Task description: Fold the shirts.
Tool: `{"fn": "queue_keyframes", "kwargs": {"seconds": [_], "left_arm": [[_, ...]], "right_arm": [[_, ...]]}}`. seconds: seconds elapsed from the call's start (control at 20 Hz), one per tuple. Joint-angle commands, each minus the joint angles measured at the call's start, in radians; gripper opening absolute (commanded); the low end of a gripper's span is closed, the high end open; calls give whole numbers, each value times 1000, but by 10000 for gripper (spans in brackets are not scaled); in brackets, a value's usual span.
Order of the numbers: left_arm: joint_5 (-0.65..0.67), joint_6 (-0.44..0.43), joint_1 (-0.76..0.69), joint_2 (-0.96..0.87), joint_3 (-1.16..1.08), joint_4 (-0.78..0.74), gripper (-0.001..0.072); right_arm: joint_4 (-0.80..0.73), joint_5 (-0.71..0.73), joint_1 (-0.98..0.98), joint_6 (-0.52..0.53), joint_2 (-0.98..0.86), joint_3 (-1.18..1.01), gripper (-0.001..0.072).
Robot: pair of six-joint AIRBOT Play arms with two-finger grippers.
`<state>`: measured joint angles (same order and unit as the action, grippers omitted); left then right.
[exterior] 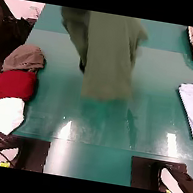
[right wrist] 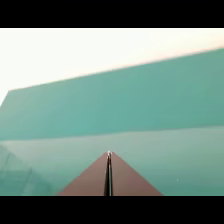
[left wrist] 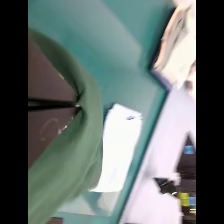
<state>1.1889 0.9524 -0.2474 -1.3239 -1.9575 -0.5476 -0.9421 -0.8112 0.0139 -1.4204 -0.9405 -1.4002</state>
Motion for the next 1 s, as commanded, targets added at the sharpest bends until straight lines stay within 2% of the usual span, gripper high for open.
{"fn": "queue_keyframes", "kwargs": {"seconds": [0.0,0.1,0.15,0.2,0.25,0.35,0.55,0.6,0.85,0.95], "left_arm": [[23,37,-60,-15,151,-130,23],[-5,92,-57,-58,268,-180,25],[-19,118,-57,-82,314,-199,206],[-30,168,-57,-114,349,-220,596],[-19,221,-50,-143,363,-245,719],[44,277,-11,-173,364,-267,708],[232,291,126,-160,381,-312,707],[243,306,136,-151,422,-328,707],[129,269,118,-121,843,-326,708],[44,220,104,-121,963,-265,708]], "right_arm": [[-2,8,0,0,40,-1,19],[-2,-23,0,0,51,0,20],[-2,-41,0,0,51,0,20],[-3,-61,0,0,49,0,20],[-3,-76,0,0,48,0,19],[-3,-101,0,0,49,0,19],[-4,-111,0,0,47,0,19],[-4,-112,0,1,47,0,19],[-2,-134,0,0,22,0,20],[1,-180,1,0,-5,0,19]]}}
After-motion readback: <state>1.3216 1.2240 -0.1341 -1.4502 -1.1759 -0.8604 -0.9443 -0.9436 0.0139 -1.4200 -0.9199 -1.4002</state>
